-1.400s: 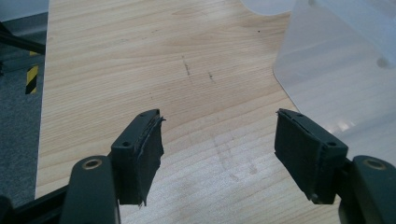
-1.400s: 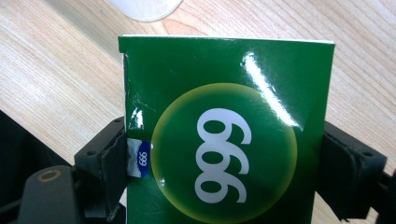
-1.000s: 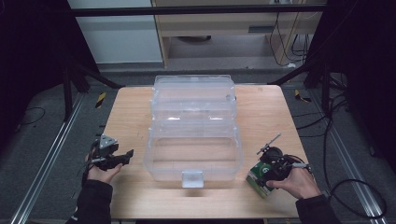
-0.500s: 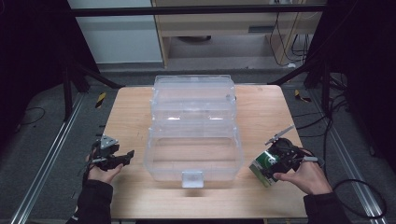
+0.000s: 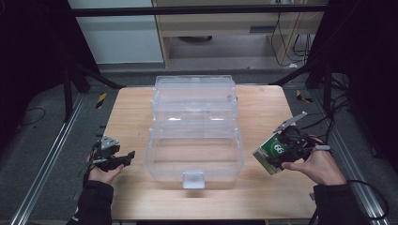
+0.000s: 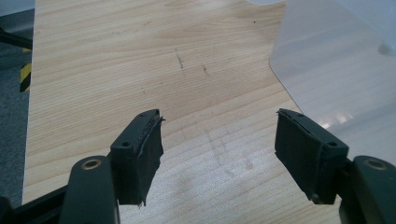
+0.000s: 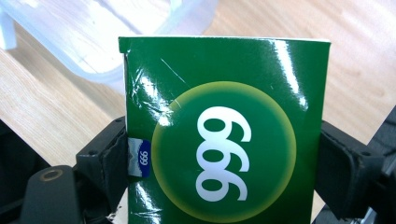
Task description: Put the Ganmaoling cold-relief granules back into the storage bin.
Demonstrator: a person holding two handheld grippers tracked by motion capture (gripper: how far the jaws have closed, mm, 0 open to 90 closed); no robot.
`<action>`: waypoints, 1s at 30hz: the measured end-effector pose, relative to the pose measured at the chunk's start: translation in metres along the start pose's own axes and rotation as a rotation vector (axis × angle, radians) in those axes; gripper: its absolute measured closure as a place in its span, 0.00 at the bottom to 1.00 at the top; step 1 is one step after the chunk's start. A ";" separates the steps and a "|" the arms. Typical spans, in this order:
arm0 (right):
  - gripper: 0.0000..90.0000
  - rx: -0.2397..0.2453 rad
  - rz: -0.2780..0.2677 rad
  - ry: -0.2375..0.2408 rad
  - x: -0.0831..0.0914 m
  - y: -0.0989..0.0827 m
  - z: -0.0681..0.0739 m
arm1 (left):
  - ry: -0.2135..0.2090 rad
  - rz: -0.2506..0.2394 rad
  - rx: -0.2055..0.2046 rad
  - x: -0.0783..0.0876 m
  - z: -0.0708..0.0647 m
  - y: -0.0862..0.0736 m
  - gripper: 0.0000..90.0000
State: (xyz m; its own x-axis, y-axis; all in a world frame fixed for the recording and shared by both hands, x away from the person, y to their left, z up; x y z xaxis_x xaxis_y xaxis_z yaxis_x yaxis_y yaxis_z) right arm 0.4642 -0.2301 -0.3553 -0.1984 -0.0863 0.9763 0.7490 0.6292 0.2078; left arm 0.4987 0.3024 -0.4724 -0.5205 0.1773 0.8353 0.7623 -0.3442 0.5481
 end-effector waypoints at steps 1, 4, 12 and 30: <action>0.19 0.004 -0.006 -0.002 0.002 0.001 -0.001 | 0.000 0.000 0.000 0.000 0.000 0.000 0.35; 0.19 0.024 -0.022 -0.004 0.006 0.007 -0.002 | 0.000 0.002 0.000 -0.001 0.000 0.000 0.35; 0.19 0.135 -0.080 0.020 0.017 0.031 0.002 | -0.003 0.007 -0.005 -0.002 -0.001 0.000 0.34; 0.19 0.433 -0.055 0.123 0.018 0.082 0.036 | -0.009 0.010 -0.004 -0.004 -0.001 0.000 0.34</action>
Point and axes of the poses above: each handheld gripper's, and its own axes: x roughly backward along the jaws, y roughly out of its top, z roughly to its left, the point moved 3 cm from there along -x, roughly forward along the jaws, and after that the axes turned 15 degrees about z, right-handed, at the moved point
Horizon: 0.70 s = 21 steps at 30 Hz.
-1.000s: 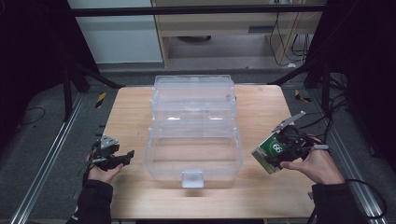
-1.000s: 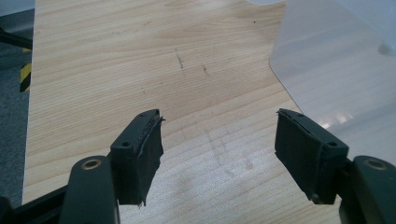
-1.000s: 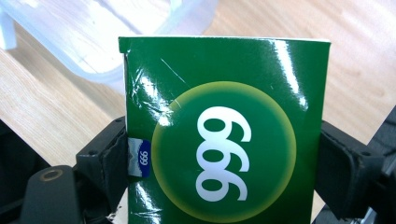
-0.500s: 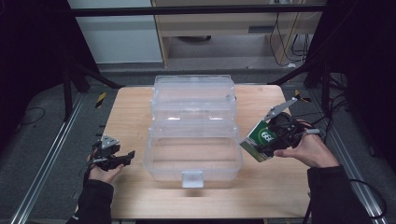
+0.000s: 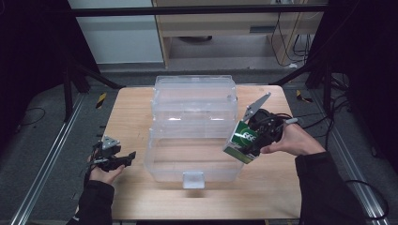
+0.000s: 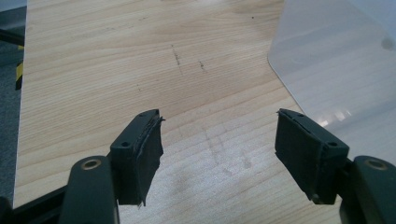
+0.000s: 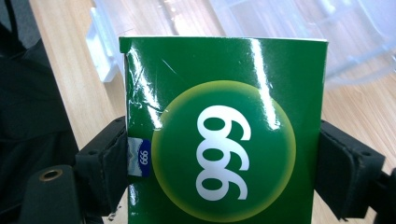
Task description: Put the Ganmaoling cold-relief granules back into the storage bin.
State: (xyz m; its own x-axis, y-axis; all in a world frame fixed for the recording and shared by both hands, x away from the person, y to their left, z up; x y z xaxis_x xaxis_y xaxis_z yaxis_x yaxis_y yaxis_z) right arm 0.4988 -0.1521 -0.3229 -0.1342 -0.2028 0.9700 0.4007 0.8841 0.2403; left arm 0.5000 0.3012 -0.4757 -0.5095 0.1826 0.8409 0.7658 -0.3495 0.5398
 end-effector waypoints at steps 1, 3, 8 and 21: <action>0.19 0.013 0.001 0.001 -0.001 0.002 0.000 | 0.000 0.000 0.001 0.000 0.000 0.000 0.34; 0.19 0.060 0.002 0.012 -0.003 0.010 0.001 | 0.001 0.002 0.002 0.000 0.001 0.000 0.34; 0.19 0.150 -0.013 0.054 -0.008 0.023 0.005 | 0.000 0.001 0.004 0.000 0.001 0.000 0.34; 0.19 0.292 0.025 0.063 -0.032 0.047 0.014 | 0.000 0.003 0.001 -0.001 0.001 0.000 0.34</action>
Point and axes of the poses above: each handheld gripper's, and its own axes: x roughly backward along the jaws, y roughly out of its top, z roughly to its left, the point moved 3 cm from there along -x, roughly forward along the jaws, and after that the axes turned 15 degrees about z, right-handed, at the moved point
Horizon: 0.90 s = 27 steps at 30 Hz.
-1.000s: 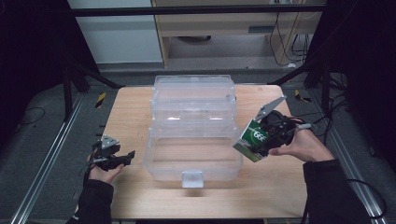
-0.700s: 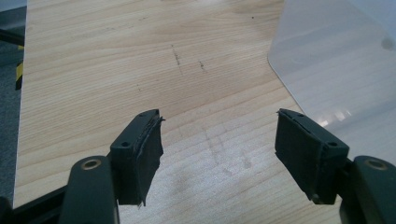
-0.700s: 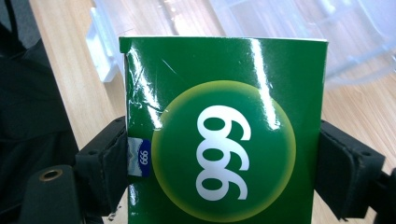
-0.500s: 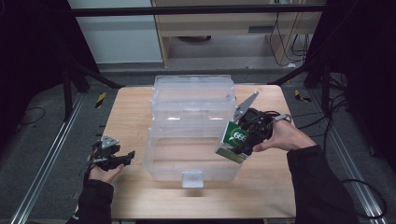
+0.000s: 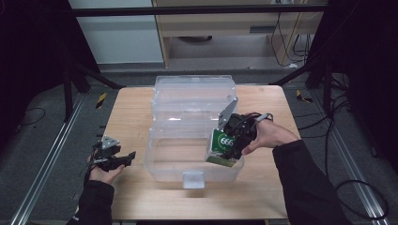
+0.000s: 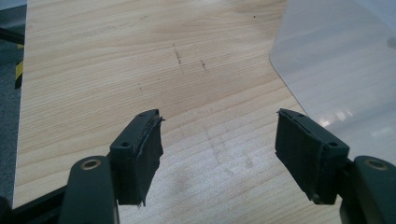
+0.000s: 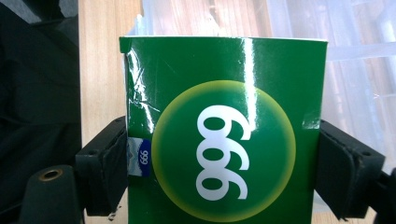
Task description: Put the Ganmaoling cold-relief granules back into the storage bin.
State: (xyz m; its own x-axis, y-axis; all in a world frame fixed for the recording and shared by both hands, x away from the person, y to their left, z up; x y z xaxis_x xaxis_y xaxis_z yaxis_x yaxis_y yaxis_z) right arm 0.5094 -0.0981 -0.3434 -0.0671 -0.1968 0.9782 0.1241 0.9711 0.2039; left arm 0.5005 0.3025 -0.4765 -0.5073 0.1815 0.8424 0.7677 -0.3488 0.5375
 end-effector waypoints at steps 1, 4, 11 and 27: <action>0.19 0.005 0.004 -0.004 -0.002 0.001 0.000 | 0.001 -0.001 -0.001 0.000 0.000 0.000 0.34; 0.19 0.016 0.021 -0.021 -0.007 0.001 -0.001 | 0.000 0.001 0.001 0.000 0.000 0.000 0.34; 0.19 0.043 0.065 -0.046 -0.016 -0.004 -0.005 | -0.003 0.002 0.003 -0.001 0.000 0.000 0.34; 0.19 0.085 0.141 -0.072 -0.030 -0.008 -0.005 | -0.001 0.005 0.005 -0.001 0.001 -0.001 0.34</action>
Point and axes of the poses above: each handheld gripper's, and its own axes: x roughly backward along the jaws, y roughly out of its top, z roughly to its left, the point moved 3 cm from there along -x, roughly forward along the jaws, and after that the axes turned 15 degrees about z, right-handed, at the moved point
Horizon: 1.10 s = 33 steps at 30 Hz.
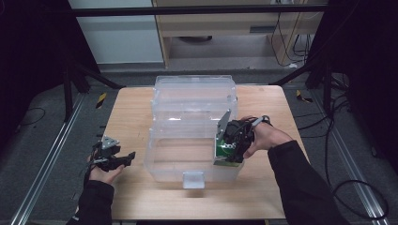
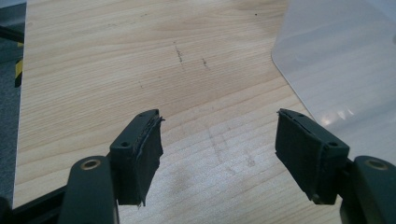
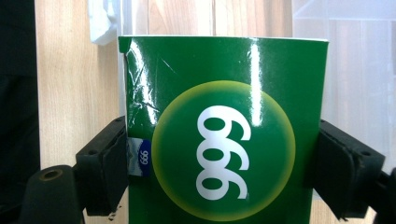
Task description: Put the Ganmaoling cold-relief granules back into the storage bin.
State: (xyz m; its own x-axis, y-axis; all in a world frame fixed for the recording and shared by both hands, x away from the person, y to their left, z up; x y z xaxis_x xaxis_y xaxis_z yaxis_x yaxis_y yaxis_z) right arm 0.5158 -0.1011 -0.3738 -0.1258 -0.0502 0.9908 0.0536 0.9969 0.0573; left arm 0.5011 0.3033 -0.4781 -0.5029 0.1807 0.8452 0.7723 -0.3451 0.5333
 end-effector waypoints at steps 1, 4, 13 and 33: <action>0.19 0.012 0.002 -0.001 -0.001 0.000 0.000 | 0.001 0.002 -0.003 0.000 0.000 0.000 0.34; 0.19 0.021 0.018 -0.009 -0.004 0.002 0.000 | 0.000 0.005 -0.003 -0.001 0.000 0.000 0.34; 0.19 0.041 0.064 -0.015 -0.014 0.007 0.002 | 0.000 0.005 -0.003 -0.001 0.000 0.000 0.34; 0.18 0.042 0.072 0.014 -0.035 0.008 0.006 | 0.003 0.003 -0.005 0.000 0.000 0.000 0.34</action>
State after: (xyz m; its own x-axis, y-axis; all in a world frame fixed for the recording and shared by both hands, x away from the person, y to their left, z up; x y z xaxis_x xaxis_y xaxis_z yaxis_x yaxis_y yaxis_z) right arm 0.5149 -0.0910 -0.4084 -0.1088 0.0217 0.9938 0.0199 0.9996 -0.0196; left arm 0.5012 0.3033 -0.4782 -0.5016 0.1769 0.8468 0.7719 -0.3505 0.5304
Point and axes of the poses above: each handheld gripper's, and its own axes: x roughly backward along the jaws, y roughly out of its top, z roughly to its left, the point moved 3 cm from there along -x, roughly forward along the jaws, and after that the axes turned 15 degrees about z, right-handed, at the moved point
